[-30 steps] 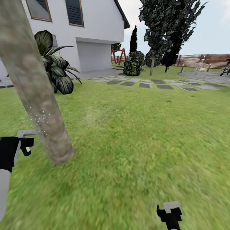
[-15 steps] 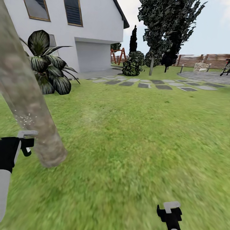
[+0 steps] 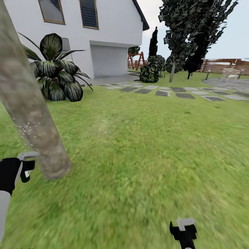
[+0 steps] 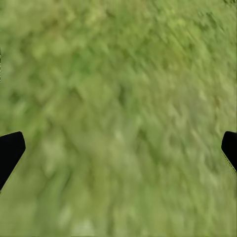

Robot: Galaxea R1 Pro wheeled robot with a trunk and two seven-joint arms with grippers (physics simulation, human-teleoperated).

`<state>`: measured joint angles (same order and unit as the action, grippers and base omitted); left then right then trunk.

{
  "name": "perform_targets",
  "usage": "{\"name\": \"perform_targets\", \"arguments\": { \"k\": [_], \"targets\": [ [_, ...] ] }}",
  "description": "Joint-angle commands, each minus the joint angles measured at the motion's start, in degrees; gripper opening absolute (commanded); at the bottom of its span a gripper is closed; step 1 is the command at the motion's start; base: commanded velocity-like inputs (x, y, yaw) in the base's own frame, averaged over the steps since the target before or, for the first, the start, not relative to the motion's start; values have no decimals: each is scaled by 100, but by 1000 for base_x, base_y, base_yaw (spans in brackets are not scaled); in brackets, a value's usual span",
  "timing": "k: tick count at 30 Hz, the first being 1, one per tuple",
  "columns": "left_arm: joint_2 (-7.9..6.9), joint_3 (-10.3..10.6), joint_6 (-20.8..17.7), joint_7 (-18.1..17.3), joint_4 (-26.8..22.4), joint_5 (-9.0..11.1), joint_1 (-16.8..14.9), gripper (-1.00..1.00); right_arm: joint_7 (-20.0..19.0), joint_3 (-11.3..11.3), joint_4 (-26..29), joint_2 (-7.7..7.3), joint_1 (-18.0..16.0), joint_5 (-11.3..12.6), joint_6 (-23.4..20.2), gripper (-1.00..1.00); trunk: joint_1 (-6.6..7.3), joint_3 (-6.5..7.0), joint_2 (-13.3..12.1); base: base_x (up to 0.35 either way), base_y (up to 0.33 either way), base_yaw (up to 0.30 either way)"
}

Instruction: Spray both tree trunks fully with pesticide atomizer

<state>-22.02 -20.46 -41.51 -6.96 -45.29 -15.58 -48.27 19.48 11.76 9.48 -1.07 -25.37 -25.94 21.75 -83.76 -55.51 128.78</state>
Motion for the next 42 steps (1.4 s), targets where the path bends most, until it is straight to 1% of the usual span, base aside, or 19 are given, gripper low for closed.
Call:
{"name": "perform_targets", "arguments": {
  "k": [1,5,7,8,10,12,14,15,17,18,19,20,21,22,32,34,35,37,42],
  "targets": [
    [5,-101,-8,1,58,-23,-1,-100,11,46,-7,1,-3,-60,22,100,-1,-5,2,227,-196,278],
    [19,-139,11,35,114,-36,3,-100,11,46,-8,1,-3,-60,22,100,-1,-5,2,245,-179,278],
    [15,-153,128,37,139,-27,9,-100,11,46,-9,1,-3,-65,21,100,-1,-5,2,272,-156,278],
    [14,-152,305,39,199,-36,19,-100,11,46,-13,1,-3,-66,21,100,-1,-5,2,279,-144,278],
    [21,-148,437,45,285,-37,33,-100,11,46,-15,1,-3,-68,22,100,-1,-5,2,282,-140,278],
    [17,-163,461,46,391,-22,91,-100,11,45,-16,1,-3,-69,20,100,-1,-5,2,242,-124,272],
    [44,-161,472,44,432,9,232,-100,11,46,-16,1,-3,-69,16,100,-1,-5,2,107,-50,232],
    [151,-165,491,42,437,9,309,-100,11,46,-16,1,-3,-69,20,100,-1,-5,2,34,-16,163],
    [272,-162,605,37,429,13,348,-100,11,46,-16,1,-3,-69,15,100,-1,-5,2,13,-6,65],
    [316,-156,719,26,443,20,359,-100,11,46,-16,1,-3,-69,19,100,-1,-5,2,5,-2,23],
    [390,-158,888,22,451,20,365,-100,11,46,-16,1,-3,-69,20,100,-1,-5,2,2,-1,12],
    [520,-157,1129,35,454,0,367,-100,11,46,-16,1,-3,-69,21,100,-1,-5,2,1,0,5],
    [623,-153,1262,47,458,-19,369,-100,11,46,-16,1,-3,-69,20,100,-1,-5,2,17,-23,2],
    [658,-158,1312,51,459,-26,370,-100,13,46,-12,1,-3,-69,21,100,-1,-5,2,66,-110,1],
    [665,-195,1364,63,451,-28,448,-100,12,46,-16,1,-3,-69,15,100,-1,-5,2,165,-224,2],
    [664,-198,1364,168,448,-35,498,-100,11,46,-16,7,-3,-69,16,100,-1,-5,2,182,-236,157],
    [662,-199,1364,320,445,-28,527,-100,11,44,-16,9,-3,-69,14,100,-1,-5,2,167,-237,239],
    [688,-188,1361,493,443,-17,544,-100,11,42,-16,11,-3,-69,13,100,-1,-5,2,156,-239,264],
    [690,-195,1355,513,451,-12,547,-100,11,41,-16,10,-3,-69,13,100,-1,-5,2,136,-243,276]
  ]
}}
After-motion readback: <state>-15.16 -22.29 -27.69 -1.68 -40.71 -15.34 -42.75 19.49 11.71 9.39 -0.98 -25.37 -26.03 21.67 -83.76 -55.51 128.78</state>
